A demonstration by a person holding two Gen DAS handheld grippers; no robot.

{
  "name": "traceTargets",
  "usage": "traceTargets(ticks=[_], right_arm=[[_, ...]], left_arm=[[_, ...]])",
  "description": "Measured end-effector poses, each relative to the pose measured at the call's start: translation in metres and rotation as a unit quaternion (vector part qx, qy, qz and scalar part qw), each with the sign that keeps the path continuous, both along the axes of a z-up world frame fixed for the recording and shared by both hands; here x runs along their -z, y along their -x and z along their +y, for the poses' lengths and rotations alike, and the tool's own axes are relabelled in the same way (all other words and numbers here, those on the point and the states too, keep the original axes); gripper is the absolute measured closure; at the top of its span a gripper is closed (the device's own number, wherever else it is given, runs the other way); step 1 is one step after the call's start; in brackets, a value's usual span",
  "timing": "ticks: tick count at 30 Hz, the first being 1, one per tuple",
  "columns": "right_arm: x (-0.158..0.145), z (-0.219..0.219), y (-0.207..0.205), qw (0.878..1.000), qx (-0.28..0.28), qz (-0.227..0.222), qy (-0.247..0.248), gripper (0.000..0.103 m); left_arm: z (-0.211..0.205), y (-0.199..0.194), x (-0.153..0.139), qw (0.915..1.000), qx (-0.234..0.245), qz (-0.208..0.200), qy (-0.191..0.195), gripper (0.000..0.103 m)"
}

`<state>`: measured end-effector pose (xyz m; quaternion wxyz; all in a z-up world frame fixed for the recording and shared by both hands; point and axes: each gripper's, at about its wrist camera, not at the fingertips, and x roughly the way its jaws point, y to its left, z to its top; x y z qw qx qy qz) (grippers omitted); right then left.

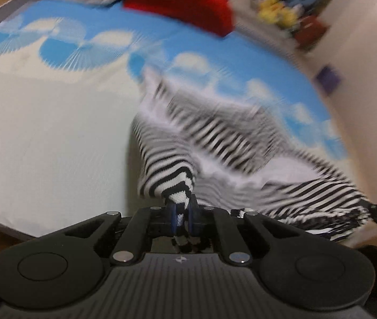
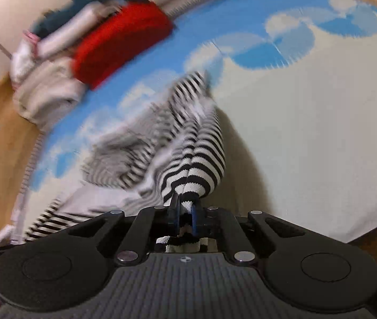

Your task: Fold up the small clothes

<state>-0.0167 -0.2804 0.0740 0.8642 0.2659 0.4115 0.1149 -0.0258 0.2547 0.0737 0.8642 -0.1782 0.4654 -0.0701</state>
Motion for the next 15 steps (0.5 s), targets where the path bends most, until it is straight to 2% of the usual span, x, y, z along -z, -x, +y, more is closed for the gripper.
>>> traceTargets(ticks=[3, 6, 10, 11, 13, 15], right_arm=[[-0.036, -0.008, 0.026, 0.999, -0.021, -0.041, -0.012, 0.096], [-0.035, -0.01, 0.013, 0.999, -0.028, -0.03, -0.011, 0.096], [0.006, -0.01, -0.055, 0.999, -0.015, 0.027, -0.012, 0.096], [0.016, -0.007, -0.075, 0.999, -0.01, 0.039, -0.011, 0.096], [0.039, -0.008, -0.124, 0.998, 0.02, 0.06, -0.005, 0.094], [0.052, -0.012, -0.161, 0.995, 0.077, 0.054, 0.021, 0.088]], left_arm=[[0.008, 0.013, -0.025, 0.9995, 0.017, -0.017, 0.021, 0.095], [0.011, -0.007, -0.008, 0.9991, 0.013, 0.016, 0.038, 0.095], [0.016, -0.084, 0.05, 0.9971, -0.004, 0.069, 0.033, 0.094], [0.022, -0.108, 0.066, 0.9959, -0.011, 0.079, 0.043, 0.092], [0.041, -0.156, 0.096, 0.9901, -0.057, 0.099, 0.082, 0.085], [0.059, -0.185, 0.104, 0.9871, -0.089, 0.094, 0.094, 0.073]])
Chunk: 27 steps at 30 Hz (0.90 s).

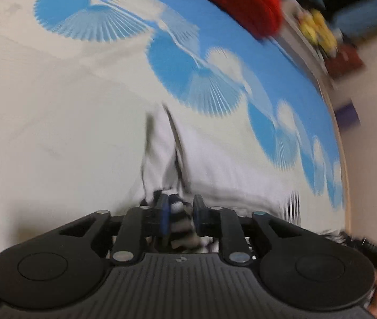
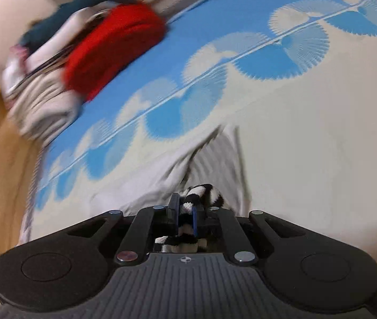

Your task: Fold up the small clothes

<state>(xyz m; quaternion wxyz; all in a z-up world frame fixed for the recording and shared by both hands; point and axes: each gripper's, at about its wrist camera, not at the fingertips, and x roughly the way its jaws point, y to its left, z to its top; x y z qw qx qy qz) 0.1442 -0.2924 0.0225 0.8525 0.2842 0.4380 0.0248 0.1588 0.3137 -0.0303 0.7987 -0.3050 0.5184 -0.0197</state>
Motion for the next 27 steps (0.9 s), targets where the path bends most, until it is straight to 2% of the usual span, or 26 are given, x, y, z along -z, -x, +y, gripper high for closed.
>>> traceTargets(ticks=[1, 2, 3, 4, 5, 6, 7, 8, 10, 12, 14, 16, 22, 24, 25, 26, 27], right_arm=[[-0.001, -0.003, -0.01, 1.0, 0.021, -0.009, 0.017, 0.087], [-0.002, -0.006, -0.018, 0.999, 0.023, -0.029, 0.033, 0.087], [-0.005, -0.008, -0.023, 0.997, 0.016, -0.053, 0.052, 0.084], [-0.006, -0.01, -0.023, 0.996, 0.01, -0.067, 0.065, 0.08], [-0.004, -0.01, -0.021, 0.994, 0.002, -0.078, 0.077, 0.074], [0.003, -0.011, -0.016, 0.994, -0.009, -0.079, 0.078, 0.07], [0.01, -0.01, -0.017, 0.995, -0.023, -0.058, 0.073, 0.069], [0.016, -0.007, -0.019, 0.996, -0.047, -0.037, 0.069, 0.067], [0.022, 0.003, -0.015, 0.99, -0.095, -0.048, 0.091, 0.061], [0.032, 0.018, -0.013, 0.979, -0.132, -0.055, 0.145, 0.049], [0.045, 0.029, -0.016, 0.97, -0.162, -0.032, 0.176, 0.049], [0.051, 0.038, -0.02, 0.964, -0.178, -0.026, 0.196, 0.049], [0.064, 0.048, -0.046, 0.963, -0.175, -0.026, 0.203, 0.049], [0.064, 0.053, -0.052, 0.962, -0.179, -0.034, 0.203, 0.049], [0.065, 0.055, -0.056, 0.962, -0.181, -0.034, 0.202, 0.05], [0.067, 0.058, -0.061, 0.962, -0.185, -0.03, 0.199, 0.053], [0.068, 0.061, -0.064, 0.962, -0.194, -0.027, 0.193, 0.068]], left_arm=[[0.009, -0.009, -0.003, 0.9998, -0.011, -0.017, -0.003, 0.059], [0.016, -0.012, -0.009, 0.9988, -0.025, -0.042, -0.007, 0.049], [0.021, -0.01, -0.013, 0.997, -0.035, -0.068, -0.01, 0.047], [0.024, -0.005, -0.013, 0.9949, -0.036, -0.093, -0.012, 0.046], [0.023, -0.002, -0.011, 0.9947, -0.027, -0.098, -0.013, 0.046], [0.018, -0.005, -0.004, 0.9971, -0.003, -0.072, -0.022, 0.046], [0.01, -0.007, -0.001, 0.9975, 0.02, -0.058, -0.036, 0.046], [0.0, -0.007, 0.001, 0.995, 0.054, -0.062, -0.058, 0.044], [-0.023, -0.007, 0.002, 0.9805, 0.127, -0.087, -0.121, 0.037], [-0.035, -0.008, 0.01, 0.9703, 0.155, -0.097, -0.159, 0.032], [-0.039, -0.012, 0.02, 0.9692, 0.169, -0.075, -0.162, 0.031], [-0.043, -0.01, 0.023, 0.9664, 0.178, -0.081, -0.167, 0.029], [-0.072, -0.02, 0.028, 0.9492, 0.21, -0.104, -0.21, 0.027], [-0.081, -0.025, 0.033, 0.9426, 0.224, -0.111, -0.221, 0.034], [-0.084, -0.027, 0.034, 0.9394, 0.231, -0.115, -0.225, 0.051], [-0.086, -0.03, 0.035, 0.9373, 0.24, -0.116, -0.224, 0.08], [-0.087, -0.033, 0.037, 0.9364, 0.249, -0.114, -0.22, 0.093]])
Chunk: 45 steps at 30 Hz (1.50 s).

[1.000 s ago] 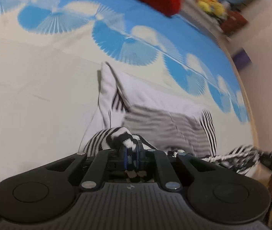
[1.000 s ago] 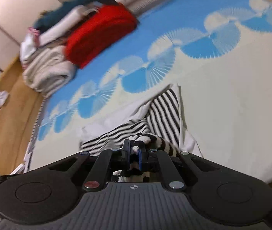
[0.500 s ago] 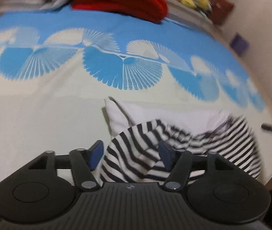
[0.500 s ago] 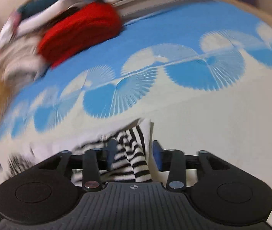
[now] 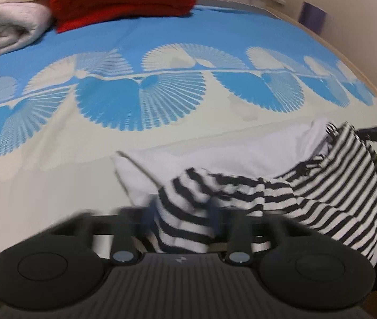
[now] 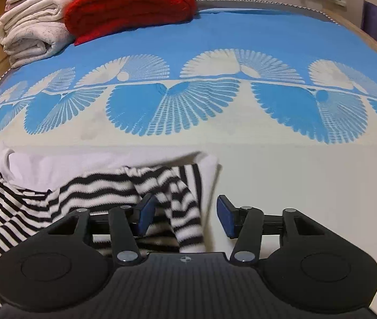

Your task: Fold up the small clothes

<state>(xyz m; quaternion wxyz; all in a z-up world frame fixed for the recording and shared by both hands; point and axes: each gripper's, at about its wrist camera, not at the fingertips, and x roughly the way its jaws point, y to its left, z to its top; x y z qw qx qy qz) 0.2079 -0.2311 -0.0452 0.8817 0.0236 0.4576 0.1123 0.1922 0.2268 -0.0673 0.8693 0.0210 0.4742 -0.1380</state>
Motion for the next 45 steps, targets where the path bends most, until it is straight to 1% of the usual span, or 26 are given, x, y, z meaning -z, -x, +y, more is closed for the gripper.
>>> traceTargets(ticks=[1, 2, 4, 6, 7, 9, 11, 15, 17, 20, 21, 23, 25, 26, 27, 28, 29, 30, 31, 32, 33, 37, 40, 42, 44, 45], right_arm=[[0.001, 0.004, -0.003, 1.0, -0.014, 0.006, -0.007, 0.08], [-0.001, 0.007, -0.006, 1.0, -0.021, 0.004, -0.006, 0.098], [-0.013, 0.006, -0.01, 1.0, 0.003, -0.027, -0.012, 0.098], [-0.032, -0.005, -0.013, 0.994, 0.047, -0.074, -0.066, 0.099], [-0.039, -0.007, -0.013, 0.989, 0.063, -0.104, -0.08, 0.099], [-0.041, 0.002, -0.019, 0.986, 0.073, -0.136, -0.058, 0.099], [-0.025, 0.016, -0.035, 0.991, 0.075, -0.107, -0.022, 0.099], [0.024, 0.041, -0.065, 0.996, 0.063, -0.002, 0.062, 0.099], [0.026, 0.048, -0.071, 0.996, 0.062, 0.0, 0.069, 0.099], [0.001, 0.047, -0.071, 0.994, 0.081, -0.069, 0.034, 0.099], [-0.012, 0.046, -0.069, 0.991, 0.082, -0.107, 0.011, 0.099], [-0.019, 0.049, -0.067, 0.986, 0.081, -0.143, 0.018, 0.099], [-0.005, 0.054, -0.076, 0.99, 0.079, -0.113, 0.038, 0.098], [0.009, 0.059, -0.083, 0.993, 0.07, -0.071, 0.057, 0.097], [0.028, 0.064, -0.088, 0.995, 0.055, -0.016, 0.084, 0.097], [0.043, 0.067, -0.089, 0.993, 0.049, 0.02, 0.11, 0.095], [0.045, 0.068, -0.087, 0.992, 0.047, 0.02, 0.119, 0.09], [0.039, 0.068, -0.085, 0.992, 0.047, 0.009, 0.117, 0.083], [0.032, 0.065, -0.083, 0.993, 0.054, 0.003, 0.109, 0.078], [0.024, 0.06, -0.078, 0.994, 0.067, 0.0, 0.088, 0.07], [0.016, 0.053, -0.073, 0.995, 0.077, 0.006, 0.064, 0.064], [-0.011, 0.022, -0.044, 0.992, 0.107, 0.062, -0.011, 0.063], [-0.031, 0.002, -0.008, 0.99, 0.114, 0.067, -0.057, 0.062], [-0.034, -0.008, 0.015, 0.989, 0.113, 0.075, -0.064, 0.061], [-0.029, -0.017, 0.036, 0.987, 0.116, 0.088, -0.072, 0.061], [-0.025, -0.021, 0.045, 0.985, 0.121, 0.096, -0.077, 0.061]], left_arm=[[0.001, -0.001, -0.001, 1.0, 0.002, -0.006, -0.001, 0.102], [0.003, -0.002, -0.006, 0.9997, -0.003, -0.025, -0.003, 0.102], [0.018, -0.005, -0.021, 0.9967, -0.04, -0.068, 0.014, 0.102], [0.034, -0.009, -0.03, 0.9885, -0.107, -0.101, 0.034, 0.102], [0.036, -0.013, -0.03, 0.9848, -0.132, -0.111, 0.025, 0.102], [0.028, -0.025, -0.024, 0.9828, -0.143, -0.116, -0.014, 0.102], [0.017, -0.041, -0.006, 0.9842, -0.143, -0.088, -0.056, 0.102], [0.009, -0.07, 0.049, 0.9858, -0.131, 0.039, -0.097, 0.101], [0.01, -0.076, 0.049, 0.9852, -0.136, 0.031, -0.099, 0.102], [0.026, -0.08, 0.025, 0.9807, -0.186, -0.03, -0.052, 0.102], [0.03, -0.081, 0.02, 0.9777, -0.2, -0.048, -0.045, 0.102], [0.03, -0.087, 0.019, 0.975, -0.209, -0.056, -0.049, 0.102], [0.022, -0.096, 0.038, 0.9789, -0.19, -0.01, -0.073, 0.101], [0.018, -0.098, 0.054, 0.9801, -0.176, 0.036, -0.085, 0.096], [0.014, -0.096, 0.064, 0.9798, -0.164, 0.055, -0.101, 0.096], [0.008, -0.094, 0.06, 0.9797, -0.152, 0.035, -0.126, 0.087], [0.005, -0.093, 0.055, 0.9784, -0.146, 0.034, -0.141, 0.079], [0.006, -0.092, 0.05, 0.9777, -0.153, 0.039, -0.138, 0.074], [0.013, -0.091, 0.046, 0.9784, -0.162, 0.048, -0.119, 0.06], [0.02, -0.087, 0.039, 0.9799, -0.167, 0.058, -0.092, 0.052], [0.027, -0.08, 0.033, 0.981, -0.168, 0.063, -0.073, 0.052], [0.054, -0.046, 0.0, 0.9739, -0.195, 0.109, -0.042, 0.052], [0.08, -0.001, -0.022, 0.9712, -0.206, 0.108, 0.053, 0.051], [0.091, 0.028, -0.022, 0.964, -0.216, 0.117, 0.101, 0.05], [0.094, 0.054, -0.011, 0.9592, -0.224, 0.127, 0.118, 0.05], [0.094, 0.064, 0.003, 0.9539, -0.229, 0.15, 0.123, 0.05]])
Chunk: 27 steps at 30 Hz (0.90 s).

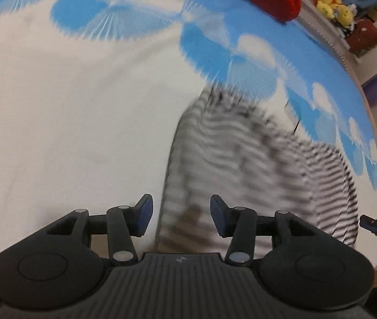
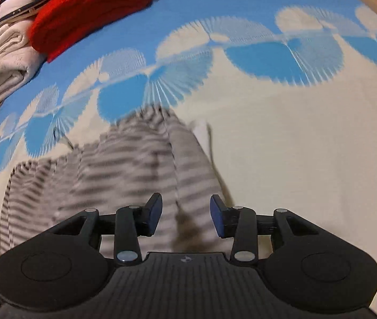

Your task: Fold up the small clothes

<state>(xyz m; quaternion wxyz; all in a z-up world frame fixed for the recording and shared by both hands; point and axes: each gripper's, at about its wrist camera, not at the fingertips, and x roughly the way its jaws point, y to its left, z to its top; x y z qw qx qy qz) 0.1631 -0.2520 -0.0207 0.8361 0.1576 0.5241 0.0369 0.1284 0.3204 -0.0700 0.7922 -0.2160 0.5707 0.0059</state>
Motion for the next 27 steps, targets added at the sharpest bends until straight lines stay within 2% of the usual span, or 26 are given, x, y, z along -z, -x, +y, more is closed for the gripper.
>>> traceTargets(ticks=[1, 2, 4, 5, 8, 9, 11, 14, 17, 22, 23, 24, 25, 27], right_arm=[[0.005, -0.005, 0.006, 1.0, 0.009, 0.013, -0.009, 0.061], [0.008, -0.009, 0.011, 0.999, 0.019, 0.023, -0.02, 0.061], [0.007, -0.013, 0.017, 0.999, 0.025, 0.011, -0.028, 0.061], [0.006, -0.014, 0.019, 0.999, 0.023, 0.007, -0.025, 0.061], [0.014, -0.014, 0.021, 1.0, 0.009, 0.022, -0.02, 0.061], [0.018, -0.012, 0.021, 0.999, 0.004, 0.032, -0.016, 0.061], [0.025, -0.009, 0.021, 0.999, -0.005, 0.044, -0.004, 0.061], [0.027, -0.006, 0.023, 0.999, -0.015, 0.046, 0.009, 0.061], [0.026, -0.007, 0.025, 0.999, -0.018, 0.04, 0.01, 0.061], [0.026, -0.011, 0.025, 0.999, -0.017, 0.037, 0.009, 0.063], [0.026, -0.01, 0.025, 0.999, -0.02, 0.036, 0.01, 0.069], [0.025, -0.009, 0.025, 0.999, -0.026, 0.032, 0.011, 0.086], [0.021, -0.008, 0.025, 0.999, -0.031, 0.021, 0.013, 0.092], [0.003, -0.014, 0.028, 0.999, -0.016, -0.032, -0.002, 0.096]], left_arm=[[0.0, 0.003, 0.01, 0.9991, -0.004, 0.04, 0.011, 0.053], [-0.001, 0.003, 0.014, 0.9987, -0.001, 0.048, 0.015, 0.053], [-0.009, 0.001, 0.012, 0.999, 0.033, 0.027, -0.015, 0.053], [-0.013, 0.0, 0.014, 0.998, 0.048, 0.03, -0.027, 0.053], [-0.019, -0.002, 0.028, 0.9952, 0.063, 0.064, -0.037, 0.055], [-0.021, -0.003, 0.03, 0.9946, 0.068, 0.067, -0.04, 0.058], [-0.026, -0.005, 0.032, 0.9939, 0.081, 0.068, -0.03, 0.075], [-0.033, -0.003, 0.034, 0.9913, 0.107, 0.067, -0.036, 0.093], [-0.034, -0.001, 0.031, 0.9911, 0.112, 0.059, -0.042, 0.101], [-0.027, 0.007, 0.02, 0.9928, 0.104, 0.04, -0.044, 0.103], [-0.026, 0.009, 0.016, 0.9931, 0.103, 0.03, -0.047, 0.103], [-0.024, 0.01, 0.011, 0.9935, 0.099, 0.016, -0.053, 0.103], [-0.019, 0.011, 0.003, 0.9944, 0.088, -0.006, -0.058, 0.103], [-0.002, 0.014, -0.013, 0.9961, 0.05, -0.053, -0.05, 0.103]])
